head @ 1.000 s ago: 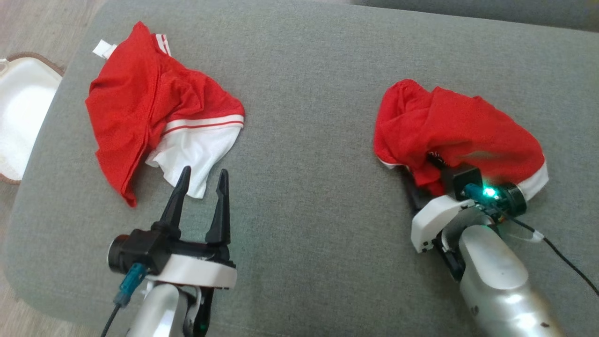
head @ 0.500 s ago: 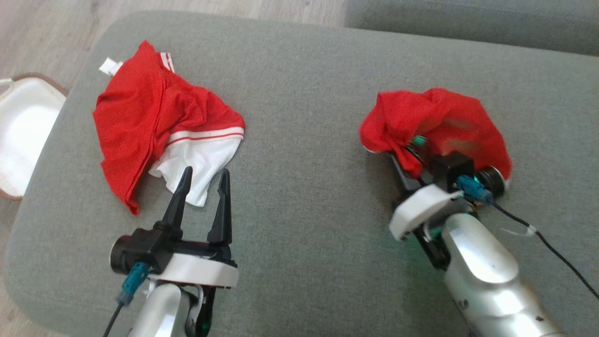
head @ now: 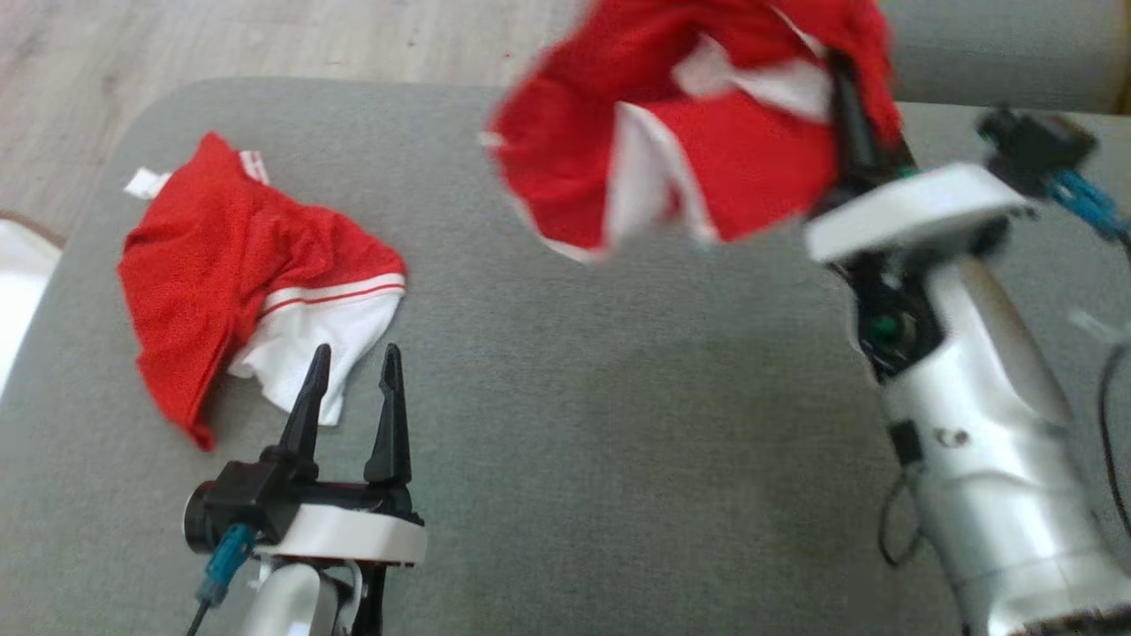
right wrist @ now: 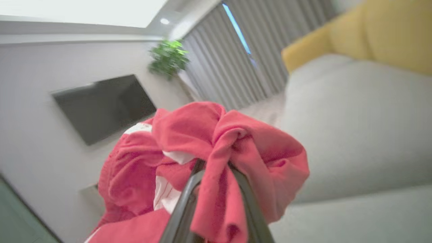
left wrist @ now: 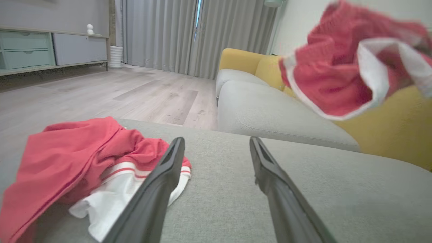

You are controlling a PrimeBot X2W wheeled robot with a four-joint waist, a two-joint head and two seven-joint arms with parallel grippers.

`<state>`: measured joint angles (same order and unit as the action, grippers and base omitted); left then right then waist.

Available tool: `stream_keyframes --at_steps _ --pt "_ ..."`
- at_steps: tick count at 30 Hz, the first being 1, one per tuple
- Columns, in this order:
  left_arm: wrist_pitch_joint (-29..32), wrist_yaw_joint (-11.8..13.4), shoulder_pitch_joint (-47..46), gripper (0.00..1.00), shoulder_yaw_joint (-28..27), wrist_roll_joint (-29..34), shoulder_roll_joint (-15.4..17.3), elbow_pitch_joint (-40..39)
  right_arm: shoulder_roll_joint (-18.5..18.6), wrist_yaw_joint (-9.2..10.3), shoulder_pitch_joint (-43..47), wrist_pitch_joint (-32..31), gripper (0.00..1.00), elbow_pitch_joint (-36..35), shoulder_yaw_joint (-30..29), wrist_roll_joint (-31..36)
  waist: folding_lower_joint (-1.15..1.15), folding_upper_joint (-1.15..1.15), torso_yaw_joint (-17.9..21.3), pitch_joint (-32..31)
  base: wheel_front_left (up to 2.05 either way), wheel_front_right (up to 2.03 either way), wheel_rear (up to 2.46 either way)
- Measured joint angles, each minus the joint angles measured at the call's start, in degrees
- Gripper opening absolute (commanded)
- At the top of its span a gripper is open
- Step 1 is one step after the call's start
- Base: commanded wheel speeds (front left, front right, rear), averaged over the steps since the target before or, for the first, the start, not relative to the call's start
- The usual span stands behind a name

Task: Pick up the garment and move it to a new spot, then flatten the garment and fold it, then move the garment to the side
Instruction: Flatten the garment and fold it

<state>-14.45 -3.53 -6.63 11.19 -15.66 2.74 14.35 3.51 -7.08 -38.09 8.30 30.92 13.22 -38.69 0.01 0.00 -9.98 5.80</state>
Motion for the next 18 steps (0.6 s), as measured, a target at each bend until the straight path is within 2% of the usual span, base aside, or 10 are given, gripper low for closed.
stream_keyframes --at_steps 4,5,6,8,11,14,18 --pt "0.0 -0.1 -0.1 1.0 0.3 0.0 0.0 0.0 0.8 0.0 6.0 -7.8 0.0 10.6 -10.0 -2.0 0.0 0.0 1.8 0.7 0.0 0.0 0.0" --pt "0.0 -0.1 -0.1 1.0 0.3 0.0 0.0 0.0 1.3 0.0 7.3 -8.9 0.42 14.1 -12.1 -1.0 0.0 0.0 2.2 0.9 0.0 0.0 0.0" --pt "0.0 -0.1 -0.1 1.0 0.4 0.0 0.0 0.1 1.8 0.01 8.3 -8.8 1.0 17.3 -14.2 0.8 -0.01 0.0 2.6 1.2 0.0 0.0 0.0" --pt "0.0 -0.5 -0.4 1.0 0.3 0.1 0.0 0.1 3.3 0.01 8.8 -7.3 1.0 22.3 -17.2 6.2 -0.01 0.0 3.3 1.8 0.0 0.0 0.0" --pt "0.0 -0.5 -0.6 1.0 0.1 0.6 0.0 0.1 3.5 0.01 6.7 -3.8 1.0 24.7 -20.6 10.2 -0.01 0.0 4.5 2.4 0.0 0.0 0.0" --pt "0.0 -0.6 -1.1 1.0 -0.2 0.7 0.0 0.2 2.3 0.0 3.6 0.2 1.0 23.6 -20.9 14.2 -0.01 0.0 5.7 2.6 0.0 0.0 0.0" --pt "0.0 -0.5 -1.6 1.0 -0.5 0.7 0.0 -0.4 1.3 0.0 3.1 4.2 1.0 18.7 -20.4 18.8 -0.01 0.0 7.2 2.4 0.0 0.0 0.0"
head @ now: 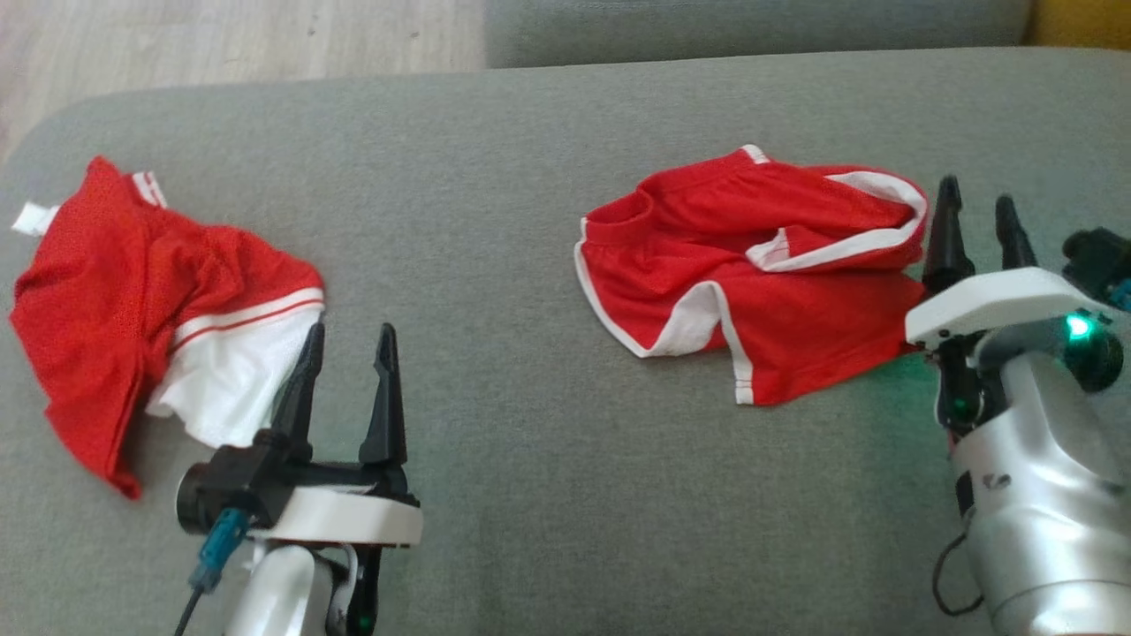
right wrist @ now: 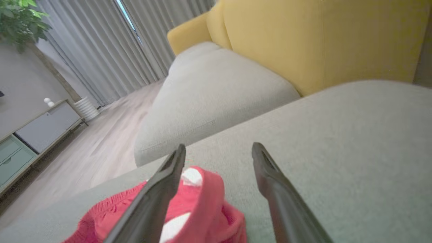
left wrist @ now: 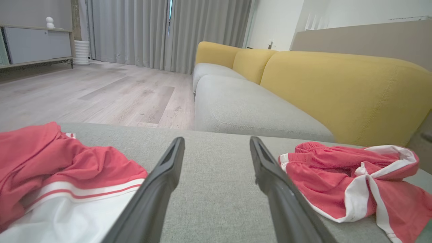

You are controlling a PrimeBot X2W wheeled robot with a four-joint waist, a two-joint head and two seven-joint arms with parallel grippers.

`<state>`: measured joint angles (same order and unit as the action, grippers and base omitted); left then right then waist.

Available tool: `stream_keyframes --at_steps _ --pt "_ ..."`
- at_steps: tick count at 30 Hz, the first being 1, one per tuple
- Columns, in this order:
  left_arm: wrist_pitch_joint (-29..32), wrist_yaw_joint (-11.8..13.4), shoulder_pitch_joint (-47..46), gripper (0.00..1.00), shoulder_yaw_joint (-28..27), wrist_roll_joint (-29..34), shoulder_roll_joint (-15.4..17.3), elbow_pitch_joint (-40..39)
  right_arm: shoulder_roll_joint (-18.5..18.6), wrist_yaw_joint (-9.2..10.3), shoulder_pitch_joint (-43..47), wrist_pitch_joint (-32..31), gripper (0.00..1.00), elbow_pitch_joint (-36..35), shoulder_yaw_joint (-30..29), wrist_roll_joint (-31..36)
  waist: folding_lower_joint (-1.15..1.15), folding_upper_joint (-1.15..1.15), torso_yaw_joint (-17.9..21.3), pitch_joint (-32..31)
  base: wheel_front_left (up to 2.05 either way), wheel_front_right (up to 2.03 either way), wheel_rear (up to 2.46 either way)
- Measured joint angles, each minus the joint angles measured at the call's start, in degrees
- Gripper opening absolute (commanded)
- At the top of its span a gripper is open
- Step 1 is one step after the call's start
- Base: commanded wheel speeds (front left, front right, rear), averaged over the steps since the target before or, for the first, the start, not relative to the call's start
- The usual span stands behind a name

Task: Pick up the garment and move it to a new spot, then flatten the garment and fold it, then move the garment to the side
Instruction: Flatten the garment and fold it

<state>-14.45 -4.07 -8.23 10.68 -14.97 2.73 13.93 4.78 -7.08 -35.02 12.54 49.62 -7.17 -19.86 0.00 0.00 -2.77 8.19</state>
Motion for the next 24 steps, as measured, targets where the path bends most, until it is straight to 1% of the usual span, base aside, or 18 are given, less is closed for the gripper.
stream_keyframes --at_steps 3,7,11,12,13,16,24 --pt "0.0 0.0 0.0 1.0 -0.5 0.0 0.0 -0.5 -0.6 0.0 2.3 1.3 1.0 -6.3 2.1 3.9 0.0 0.0 1.1 -0.5 0.0 0.0 0.0" --pt "0.0 0.0 0.1 1.0 -1.2 0.0 0.0 -1.4 -1.0 0.0 9.0 1.7 1.0 -15.7 4.9 9.7 0.0 0.0 2.2 -1.4 0.0 0.0 0.0" --pt "0.0 0.0 0.3 1.0 -1.3 0.0 0.0 -2.0 -1.3 0.0 17.7 1.7 1.0 -24.4 7.7 9.9 0.01 0.0 2.8 -2.3 0.0 0.0 0.0" --pt "0.0 0.0 0.3 1.0 -1.3 0.0 0.0 -2.0 -1.3 0.0 17.7 1.7 1.0 -24.4 7.7 9.9 0.01 0.0 2.8 -2.3 0.0 0.0 0.0" --pt "0.0 0.0 0.5 1.0 -1.3 0.0 0.0 -2.1 -1.5 0.0 21.2 1.7 1.0 -27.3 8.6 10.3 0.01 0.0 3.0 -2.5 0.0 0.0 0.0" --pt "0.0 0.0 0.5 1.0 -1.3 0.0 0.0 -2.6 -1.8 0.0 25.2 1.7 1.0 -30.6 8.8 10.8 0.01 0.0 3.1 -2.6 0.0 0.0 0.0" --pt "0.0 0.0 0.5 1.0 -1.3 0.1 0.0 -2.9 -2.0 0.0 29.3 1.8 1.0 -32.4 10.2 11.4 0.01 0.0 2.9 -2.7 0.0 0.0 0.0"
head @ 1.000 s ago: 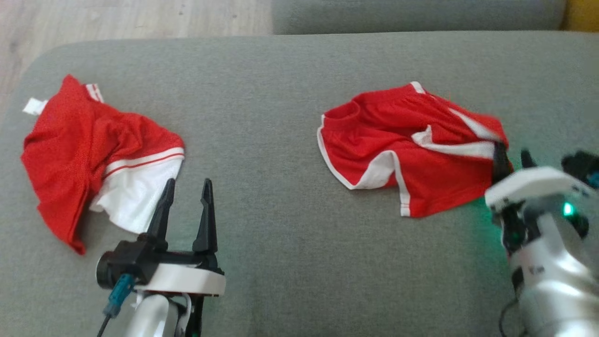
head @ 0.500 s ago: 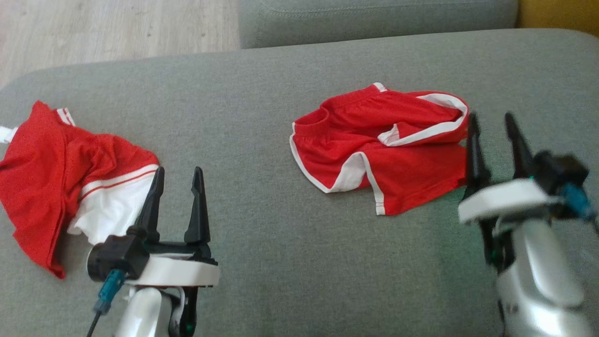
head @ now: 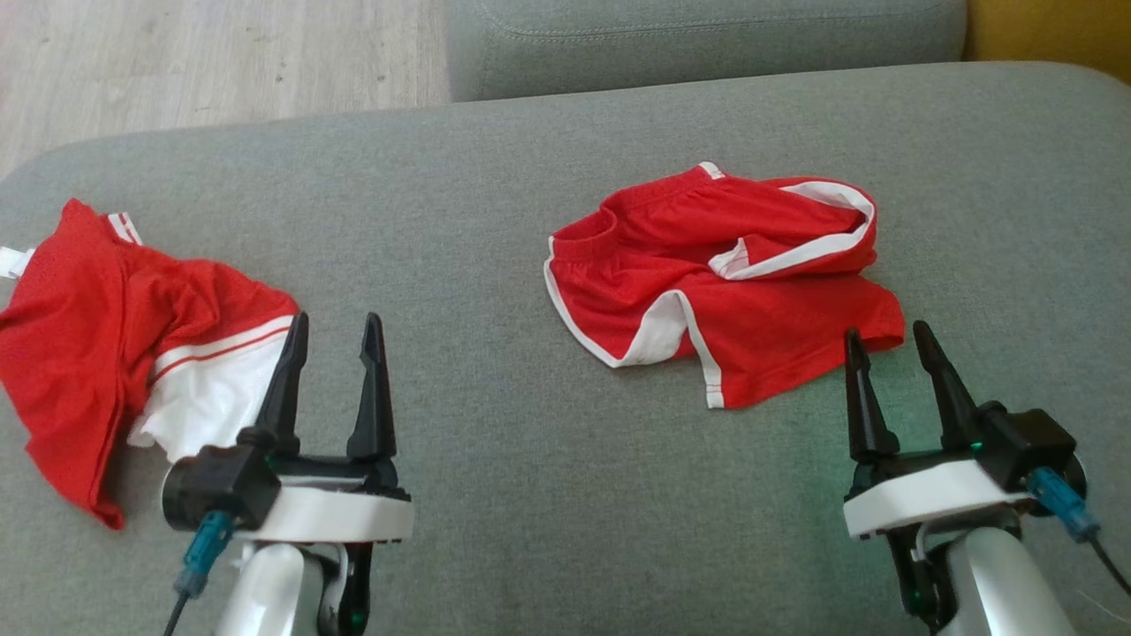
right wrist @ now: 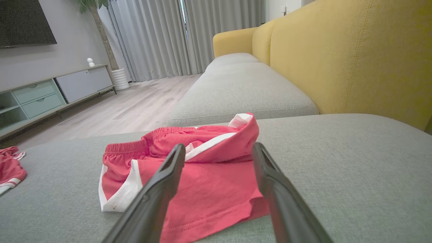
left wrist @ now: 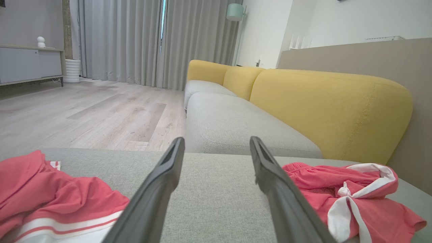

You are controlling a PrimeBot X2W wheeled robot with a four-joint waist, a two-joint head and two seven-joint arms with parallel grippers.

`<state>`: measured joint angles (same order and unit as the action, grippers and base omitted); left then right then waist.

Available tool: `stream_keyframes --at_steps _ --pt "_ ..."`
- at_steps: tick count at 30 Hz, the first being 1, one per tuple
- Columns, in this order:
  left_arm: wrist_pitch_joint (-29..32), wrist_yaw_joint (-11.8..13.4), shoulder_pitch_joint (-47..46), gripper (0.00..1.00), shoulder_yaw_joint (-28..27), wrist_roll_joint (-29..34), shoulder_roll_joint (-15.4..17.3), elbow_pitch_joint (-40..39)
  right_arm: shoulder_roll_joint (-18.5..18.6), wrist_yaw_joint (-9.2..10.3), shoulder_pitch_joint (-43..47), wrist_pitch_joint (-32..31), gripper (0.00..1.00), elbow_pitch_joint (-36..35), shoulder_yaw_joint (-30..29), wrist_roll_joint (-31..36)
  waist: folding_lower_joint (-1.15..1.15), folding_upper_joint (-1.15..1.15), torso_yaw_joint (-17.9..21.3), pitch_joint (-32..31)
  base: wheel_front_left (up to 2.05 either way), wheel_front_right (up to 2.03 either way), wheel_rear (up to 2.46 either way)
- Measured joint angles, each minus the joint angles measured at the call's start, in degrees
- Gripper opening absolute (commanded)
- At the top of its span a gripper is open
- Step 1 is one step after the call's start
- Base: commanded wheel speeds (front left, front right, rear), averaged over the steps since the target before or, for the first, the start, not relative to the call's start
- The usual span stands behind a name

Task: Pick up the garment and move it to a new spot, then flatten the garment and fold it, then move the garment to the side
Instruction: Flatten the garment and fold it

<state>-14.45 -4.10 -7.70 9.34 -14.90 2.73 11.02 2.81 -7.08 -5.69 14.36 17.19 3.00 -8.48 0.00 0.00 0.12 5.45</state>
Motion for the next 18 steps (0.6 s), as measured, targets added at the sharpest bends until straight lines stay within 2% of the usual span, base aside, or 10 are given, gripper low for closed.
stream_keyframes --at_steps 7,11,18 --pt "0.0 -0.2 0.0 1.0 0.2 0.4 0.0 0.0 0.0 0.0 0.0 0.0 1.0 -0.7 1.5 0.7 0.0 0.0 -1.0 0.4 0.0 0.0 0.0" --pt "0.0 -0.5 0.0 1.0 0.4 0.4 0.0 0.2 0.0 0.0 -0.1 -0.5 1.0 3.6 5.5 2.6 0.0 0.0 -2.0 0.8 0.0 0.0 0.0" --pt "0.0 -0.5 0.0 1.0 1.7 0.3 0.0 1.1 0.0 0.0 -3.6 -5.5 1.0 11.3 9.9 5.9 -0.01 0.0 -4.3 2.0 0.0 0.0 0.0"
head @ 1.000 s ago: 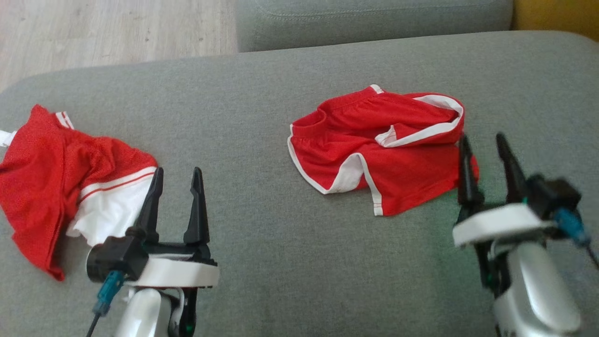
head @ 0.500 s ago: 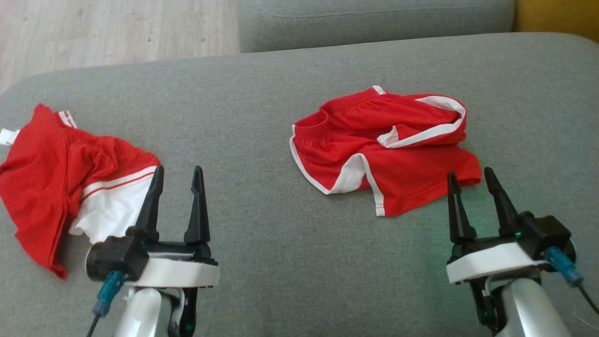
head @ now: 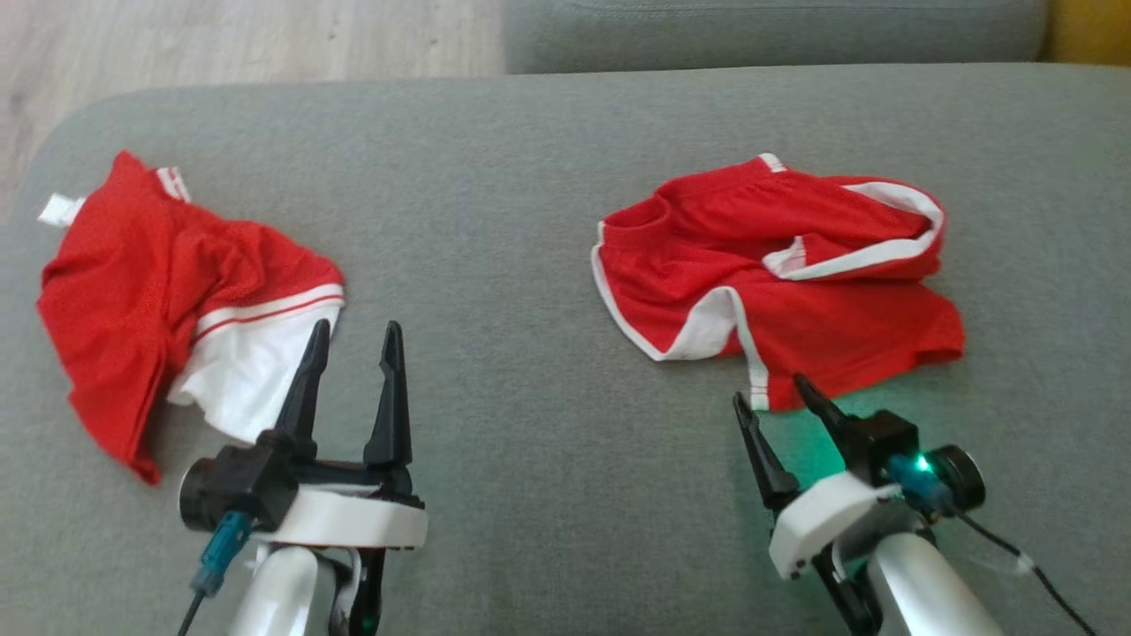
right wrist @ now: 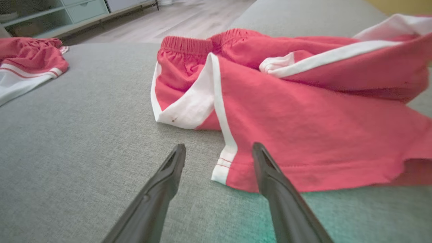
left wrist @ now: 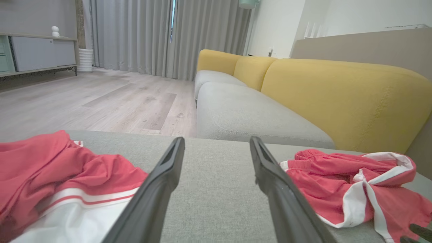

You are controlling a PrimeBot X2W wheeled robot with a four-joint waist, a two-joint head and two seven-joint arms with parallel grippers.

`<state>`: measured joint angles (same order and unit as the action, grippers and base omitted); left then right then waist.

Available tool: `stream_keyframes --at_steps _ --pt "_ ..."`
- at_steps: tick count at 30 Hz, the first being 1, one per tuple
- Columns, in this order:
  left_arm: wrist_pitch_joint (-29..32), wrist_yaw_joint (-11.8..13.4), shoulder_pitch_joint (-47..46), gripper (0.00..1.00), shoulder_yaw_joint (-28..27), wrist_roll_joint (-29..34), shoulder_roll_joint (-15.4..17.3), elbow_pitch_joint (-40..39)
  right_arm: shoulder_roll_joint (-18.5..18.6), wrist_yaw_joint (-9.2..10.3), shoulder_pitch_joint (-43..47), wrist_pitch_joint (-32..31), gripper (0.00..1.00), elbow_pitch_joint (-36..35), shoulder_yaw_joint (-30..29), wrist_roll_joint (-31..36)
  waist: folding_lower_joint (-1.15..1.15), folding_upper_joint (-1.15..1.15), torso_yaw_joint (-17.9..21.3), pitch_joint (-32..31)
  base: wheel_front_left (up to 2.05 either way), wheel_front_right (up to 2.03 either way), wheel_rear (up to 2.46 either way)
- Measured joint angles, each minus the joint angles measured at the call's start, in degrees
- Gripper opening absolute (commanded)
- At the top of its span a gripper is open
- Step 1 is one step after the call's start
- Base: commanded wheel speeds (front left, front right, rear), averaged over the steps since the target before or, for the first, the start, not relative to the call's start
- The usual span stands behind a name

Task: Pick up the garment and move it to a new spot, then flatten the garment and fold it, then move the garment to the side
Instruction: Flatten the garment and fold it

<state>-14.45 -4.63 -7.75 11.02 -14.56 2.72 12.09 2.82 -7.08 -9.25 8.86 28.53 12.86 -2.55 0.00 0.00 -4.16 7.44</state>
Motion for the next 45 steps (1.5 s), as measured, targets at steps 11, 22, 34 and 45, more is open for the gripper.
stream_keyframes --at_steps 11,22,34,45 --pt "0.0 0.1 -0.1 1.0 0.5 -0.1 0.0 0.2 0.0 -0.03 -5.5 -3.4 1.0 9.4 -0.7 1.6 0.0 0.0 -3.0 1.3 0.0 0.0 0.0" --pt "0.0 0.2 -0.1 1.0 -0.2 -0.1 0.0 0.2 -0.1 -0.03 -7.9 -3.1 0.0 12.7 -5.2 2.9 0.0 0.0 -0.2 0.8 0.0 0.0 0.0" --pt "0.0 0.6 0.0 1.0 -1.5 -0.1 0.0 -0.6 0.0 -0.03 -0.7 -5.4 0.0 2.9 -25.1 12.5 0.0 0.0 6.3 -1.3 0.0 0.0 0.0" --pt "0.0 0.5 0.0 1.0 -1.5 -0.1 0.0 -0.6 -0.1 -0.03 -0.5 -3.1 1.0 -5.8 -27.4 13.1 0.0 0.0 6.6 -1.2 0.0 0.0 0.0"
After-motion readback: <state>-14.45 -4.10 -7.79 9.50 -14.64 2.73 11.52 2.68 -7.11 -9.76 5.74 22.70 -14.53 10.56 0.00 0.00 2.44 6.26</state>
